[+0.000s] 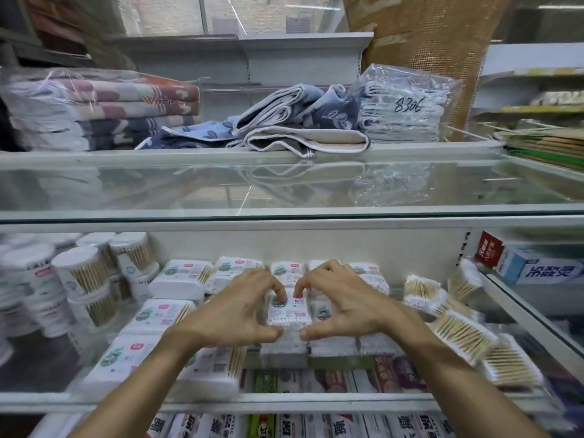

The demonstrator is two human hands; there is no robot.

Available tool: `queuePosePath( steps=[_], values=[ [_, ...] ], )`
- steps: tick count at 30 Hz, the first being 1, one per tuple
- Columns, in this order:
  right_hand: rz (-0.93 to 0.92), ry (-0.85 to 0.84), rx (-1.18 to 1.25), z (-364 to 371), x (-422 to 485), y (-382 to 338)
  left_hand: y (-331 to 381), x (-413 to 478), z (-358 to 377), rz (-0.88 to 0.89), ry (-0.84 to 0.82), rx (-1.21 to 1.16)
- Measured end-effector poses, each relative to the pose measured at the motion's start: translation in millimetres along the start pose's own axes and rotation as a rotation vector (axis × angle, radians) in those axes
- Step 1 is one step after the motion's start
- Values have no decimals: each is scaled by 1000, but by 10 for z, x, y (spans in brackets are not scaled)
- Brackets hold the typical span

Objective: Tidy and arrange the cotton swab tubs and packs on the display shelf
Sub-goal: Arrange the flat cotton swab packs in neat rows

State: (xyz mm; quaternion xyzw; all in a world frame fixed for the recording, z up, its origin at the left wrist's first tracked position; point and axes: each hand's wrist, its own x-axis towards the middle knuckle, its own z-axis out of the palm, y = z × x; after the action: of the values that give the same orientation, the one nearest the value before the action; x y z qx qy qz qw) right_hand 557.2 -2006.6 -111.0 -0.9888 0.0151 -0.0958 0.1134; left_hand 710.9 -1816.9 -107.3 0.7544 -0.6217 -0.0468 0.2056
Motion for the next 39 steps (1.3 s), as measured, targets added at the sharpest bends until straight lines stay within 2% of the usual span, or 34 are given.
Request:
queuePosePath(
  steps=[5, 9, 14, 17, 21, 24, 27, 32, 36, 39],
  values=[
    [4, 2, 20, 15, -34, 55, -23, 23, 3, 30, -22, 33],
    [99, 194, 153, -195, -180, 197, 71, 75, -5, 31, 84, -123],
    [367, 344, 63, -504, -508, 530, 342, 297, 85, 28, 373, -460],
    [579, 354, -60, -621, -772, 739, 511, 441, 155, 8, 389, -619],
    [841, 419, -319, -619, -1018, 1000, 723, 611, 231, 17, 357, -675],
    [986, 353, -382, -608, -1105, 1070, 833, 701, 277, 25, 345, -700],
    [1027, 278, -378, -562, -1114, 1080, 870, 761, 294, 34, 330, -728],
    [994, 291, -365, -507, -1046, 1067, 899, 778, 275, 18, 319, -786],
    [962, 377, -227, -437, -967, 1072, 883, 767, 253, 7, 328, -792],
    [924, 510, -127, -458, -937, 1043, 846, 747, 229, -11, 335, -782]
  ],
)
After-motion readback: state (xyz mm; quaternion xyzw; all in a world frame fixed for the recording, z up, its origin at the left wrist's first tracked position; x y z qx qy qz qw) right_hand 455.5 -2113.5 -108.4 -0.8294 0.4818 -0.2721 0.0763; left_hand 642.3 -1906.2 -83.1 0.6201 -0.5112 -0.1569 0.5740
